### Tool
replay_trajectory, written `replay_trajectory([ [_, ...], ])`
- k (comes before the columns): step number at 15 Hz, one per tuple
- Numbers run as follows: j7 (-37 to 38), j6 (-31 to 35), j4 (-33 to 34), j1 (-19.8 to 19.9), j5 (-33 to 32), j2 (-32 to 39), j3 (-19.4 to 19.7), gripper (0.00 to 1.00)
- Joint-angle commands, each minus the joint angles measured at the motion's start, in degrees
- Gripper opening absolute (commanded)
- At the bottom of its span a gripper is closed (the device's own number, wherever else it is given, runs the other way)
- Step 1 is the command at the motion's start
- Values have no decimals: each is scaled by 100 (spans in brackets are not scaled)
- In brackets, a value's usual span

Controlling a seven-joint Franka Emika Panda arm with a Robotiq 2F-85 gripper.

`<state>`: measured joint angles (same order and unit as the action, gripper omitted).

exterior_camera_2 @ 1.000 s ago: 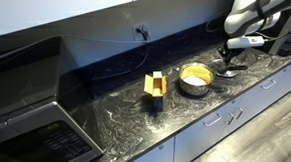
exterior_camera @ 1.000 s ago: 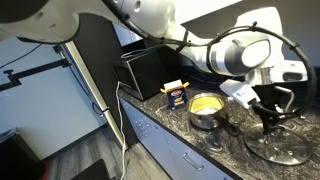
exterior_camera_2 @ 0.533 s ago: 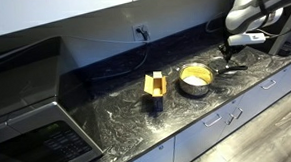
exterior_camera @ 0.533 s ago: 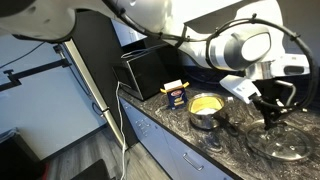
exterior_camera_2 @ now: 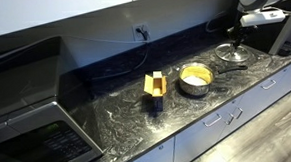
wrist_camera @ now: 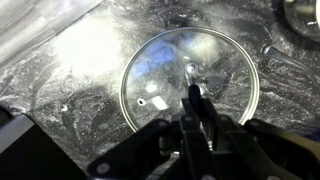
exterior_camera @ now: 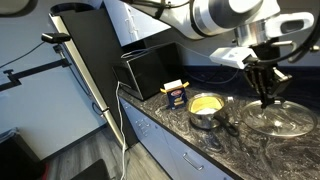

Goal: Put the lid on the top of the pot

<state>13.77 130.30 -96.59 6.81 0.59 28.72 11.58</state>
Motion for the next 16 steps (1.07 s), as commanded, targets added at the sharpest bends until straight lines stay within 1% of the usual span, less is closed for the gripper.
replay_trajectory([
  [1,-507,-223,-801,-25,-156,-936,-172,4],
  [3,-824,-169,-1103,-34,-129,-1227,-299,4],
  [6,-1386,-9,-1569,-42,75,-1597,-593,4],
  [10,-1884,125,-1961,-150,228,-1839,-913,4],
  [13,-2044,391,-2101,-278,230,-1858,-1091,4],
  [16,-1898,482,-1962,-436,142,-1686,-1193,4],
])
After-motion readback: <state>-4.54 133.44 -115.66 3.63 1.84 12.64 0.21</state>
